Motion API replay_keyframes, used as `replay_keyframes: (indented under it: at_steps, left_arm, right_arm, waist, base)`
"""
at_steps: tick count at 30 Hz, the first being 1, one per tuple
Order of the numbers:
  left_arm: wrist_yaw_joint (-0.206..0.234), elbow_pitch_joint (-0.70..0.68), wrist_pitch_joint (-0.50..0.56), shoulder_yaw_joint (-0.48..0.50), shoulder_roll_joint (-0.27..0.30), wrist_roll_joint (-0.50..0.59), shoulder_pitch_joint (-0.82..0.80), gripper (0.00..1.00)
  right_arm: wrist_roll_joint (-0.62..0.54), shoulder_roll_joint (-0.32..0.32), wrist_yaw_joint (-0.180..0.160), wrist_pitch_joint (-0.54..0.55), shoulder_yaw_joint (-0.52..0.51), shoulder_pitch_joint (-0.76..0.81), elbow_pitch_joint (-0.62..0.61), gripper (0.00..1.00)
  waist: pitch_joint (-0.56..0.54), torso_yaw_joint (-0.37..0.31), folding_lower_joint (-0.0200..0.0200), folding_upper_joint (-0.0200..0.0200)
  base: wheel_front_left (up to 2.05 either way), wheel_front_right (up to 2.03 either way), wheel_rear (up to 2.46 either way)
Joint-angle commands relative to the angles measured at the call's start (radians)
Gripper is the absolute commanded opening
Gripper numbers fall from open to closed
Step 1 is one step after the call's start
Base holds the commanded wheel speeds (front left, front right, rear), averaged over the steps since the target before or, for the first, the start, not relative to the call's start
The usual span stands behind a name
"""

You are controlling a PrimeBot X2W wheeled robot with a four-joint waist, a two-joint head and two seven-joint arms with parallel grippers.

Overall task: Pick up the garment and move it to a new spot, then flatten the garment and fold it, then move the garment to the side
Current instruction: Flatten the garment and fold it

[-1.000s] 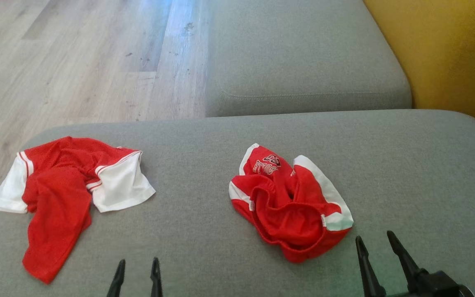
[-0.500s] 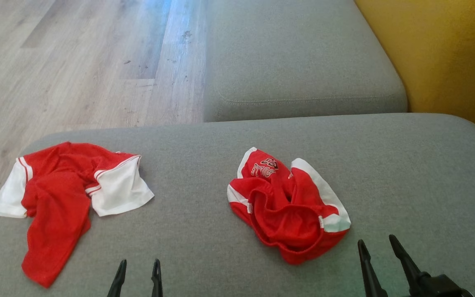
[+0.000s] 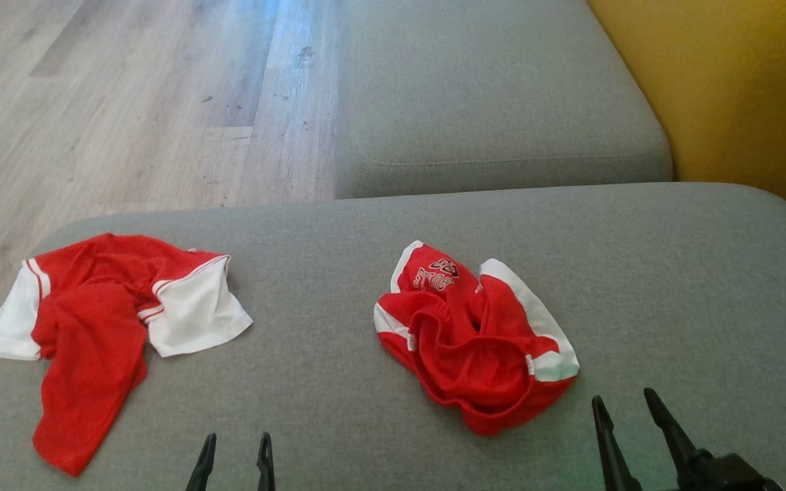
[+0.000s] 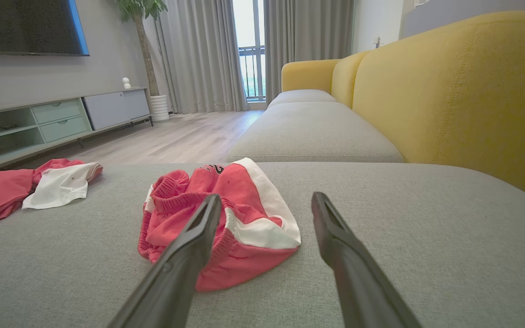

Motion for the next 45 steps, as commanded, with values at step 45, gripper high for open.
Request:
replay_keyframes:
  at_steps: [45]
  left_arm:
    - [0.067,0.315,0.232,-0.583,-0.022,-0.82,-0.713,1.0]
  right_arm:
    - [-0.01,-0.014,0.008,-0.006,0.074,-0.166,-0.023,1.0]
  waist:
    - [0.239,-0.414,0.0,0.0]
  base:
    - [0.0,0.0,0.0]
